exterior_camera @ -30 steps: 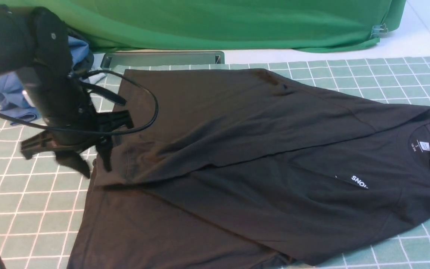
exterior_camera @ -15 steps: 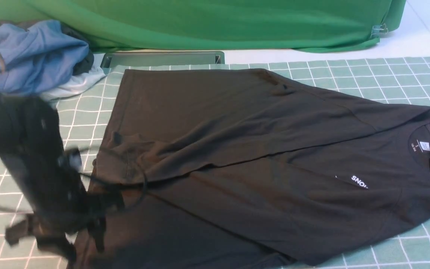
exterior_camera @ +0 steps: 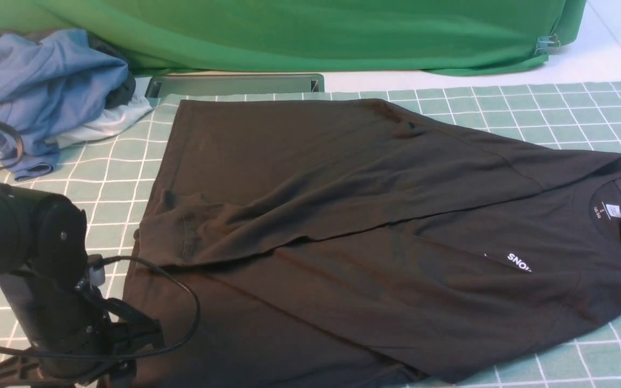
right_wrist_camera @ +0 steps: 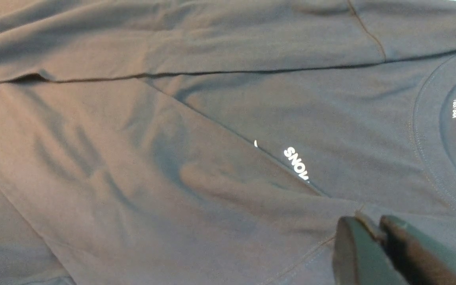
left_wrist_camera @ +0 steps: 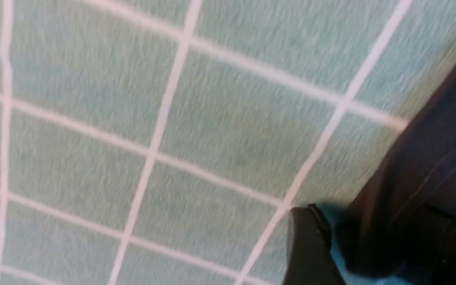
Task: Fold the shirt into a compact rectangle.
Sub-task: 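Grasp the near edge of the shirt at its hem and shoulder corners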
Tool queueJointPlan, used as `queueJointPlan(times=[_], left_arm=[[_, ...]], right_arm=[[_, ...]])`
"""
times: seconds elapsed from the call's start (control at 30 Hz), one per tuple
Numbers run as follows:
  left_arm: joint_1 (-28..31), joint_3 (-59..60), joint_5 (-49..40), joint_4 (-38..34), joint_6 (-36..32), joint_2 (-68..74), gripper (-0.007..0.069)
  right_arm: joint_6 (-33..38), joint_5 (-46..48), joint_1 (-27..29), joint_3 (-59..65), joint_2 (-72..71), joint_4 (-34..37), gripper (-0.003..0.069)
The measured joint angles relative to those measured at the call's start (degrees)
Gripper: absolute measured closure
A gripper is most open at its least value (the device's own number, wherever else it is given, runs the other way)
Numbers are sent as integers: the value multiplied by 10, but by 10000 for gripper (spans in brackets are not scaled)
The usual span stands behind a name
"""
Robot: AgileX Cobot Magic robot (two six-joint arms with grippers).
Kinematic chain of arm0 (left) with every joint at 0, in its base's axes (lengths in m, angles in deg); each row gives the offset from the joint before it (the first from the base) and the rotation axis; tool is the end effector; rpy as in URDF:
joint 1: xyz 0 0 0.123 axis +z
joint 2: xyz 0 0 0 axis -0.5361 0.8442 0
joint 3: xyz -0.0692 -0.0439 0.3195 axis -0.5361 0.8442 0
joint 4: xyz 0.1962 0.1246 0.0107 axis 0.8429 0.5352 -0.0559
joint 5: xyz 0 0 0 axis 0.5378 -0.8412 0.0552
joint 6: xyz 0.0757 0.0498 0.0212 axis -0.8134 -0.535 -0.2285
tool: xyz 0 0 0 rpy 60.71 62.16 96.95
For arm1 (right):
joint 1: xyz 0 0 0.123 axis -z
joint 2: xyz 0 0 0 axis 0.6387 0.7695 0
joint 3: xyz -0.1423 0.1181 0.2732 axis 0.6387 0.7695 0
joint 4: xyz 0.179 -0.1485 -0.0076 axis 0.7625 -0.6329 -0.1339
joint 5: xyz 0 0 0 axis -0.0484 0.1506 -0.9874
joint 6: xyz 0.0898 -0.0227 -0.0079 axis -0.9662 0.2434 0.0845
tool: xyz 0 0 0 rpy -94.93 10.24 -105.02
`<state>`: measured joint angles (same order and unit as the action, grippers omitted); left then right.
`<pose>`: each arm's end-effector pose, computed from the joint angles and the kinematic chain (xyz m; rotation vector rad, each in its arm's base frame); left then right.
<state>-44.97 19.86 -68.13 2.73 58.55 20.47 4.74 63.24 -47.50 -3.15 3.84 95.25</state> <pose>0.2054 -0.0463 0.2161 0.4857 -3.0154 -0.0429 0.1282 0.0278 0.3314 -0.0924 2.3730 0.2424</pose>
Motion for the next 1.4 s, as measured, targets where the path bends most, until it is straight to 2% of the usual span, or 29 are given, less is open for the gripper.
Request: queueJointPlan(times=[0.23,0.3,0.43,0.47,0.5,0.57,0.77,0.9,0.97,1.07,1.13,1.17,1.23,1.4], left_arm=[[0,1,10,1,6,0,305],[0,1,11,0,7,4,333],[0,1,13,-6,7,4,428],[0,1,14,-9,0,4,508],[0,1,14,-9,-3,4,517],[0,1,8,-7,-11,3,589],[0,1,-16,15,-16,-45,606],[0,1,-21,17,-16,-87,606],[0,1,-26,25,-16,-105,606],[0,1,-31,33,-16,-114,606],[0,1,-36,38,-17,-114,606],[0,1,-36,38,-17,-114,606],[0,1,-37,39,-17,-114,606],[0,1,-32,41,-17,-114,606]], right_arm=[[-1,-6,0,0,0,1,558],[-1,-6,0,0,0,1,554],[-1,-6,0,0,0,1,547],[-1,-6,0,0,0,1,546],[-1,-6,0,0,0,1,545],[-1,-3,0,0,0,1,541],[4,39,-1,0,0,1,524],[4,55,-24,0,8,0,466],[11,53,-69,3,27,0,349],[24,48,-127,12,56,0,232],[33,41,-191,14,95,-2,159],[34,40,-191,15,98,-3,154],[31,21,-261,15,156,-25,125],[28,-11,-336,13,248,-84,118]])
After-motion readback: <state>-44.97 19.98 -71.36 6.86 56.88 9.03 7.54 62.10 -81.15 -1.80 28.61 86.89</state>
